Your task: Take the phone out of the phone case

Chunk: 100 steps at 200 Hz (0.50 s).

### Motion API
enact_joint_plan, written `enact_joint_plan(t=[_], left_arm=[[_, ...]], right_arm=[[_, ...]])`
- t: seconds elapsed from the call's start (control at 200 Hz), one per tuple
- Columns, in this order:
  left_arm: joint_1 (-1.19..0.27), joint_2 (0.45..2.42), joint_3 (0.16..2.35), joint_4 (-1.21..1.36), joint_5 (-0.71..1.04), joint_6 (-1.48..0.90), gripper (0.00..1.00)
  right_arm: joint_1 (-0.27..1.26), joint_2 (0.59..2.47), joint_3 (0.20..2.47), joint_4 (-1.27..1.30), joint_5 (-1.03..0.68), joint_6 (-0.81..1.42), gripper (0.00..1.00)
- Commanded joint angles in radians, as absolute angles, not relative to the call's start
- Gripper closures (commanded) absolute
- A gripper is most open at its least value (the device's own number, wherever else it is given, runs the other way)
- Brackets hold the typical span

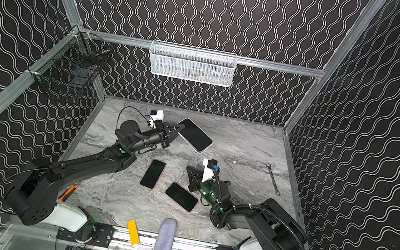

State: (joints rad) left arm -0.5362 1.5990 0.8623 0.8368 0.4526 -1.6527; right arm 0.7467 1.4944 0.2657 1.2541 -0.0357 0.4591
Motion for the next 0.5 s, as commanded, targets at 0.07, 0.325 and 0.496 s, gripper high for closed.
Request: enact_joint_plan(t=[0.07, 0.325, 0.496], left_arm=[[-0.535, 1.600, 0.870, 0.931, 0.450, -1.657, 1.00], [-0.536, 1.622, 0.874, 0.929, 0.451, -1.592, 1.00], [-0.534, 1.620, 0.885, 0.892, 0.455, -1.510, 1.00]], right_arm=[[0.749, 1.478, 0.261, 1.266, -0.062, 0.466, 0.86], [0.735, 1.325, 0.285, 1.133, -0.197, 0.524, 0.76], [0.687, 1.172, 0.346, 0.874, -0.341, 0.503, 0.68]])
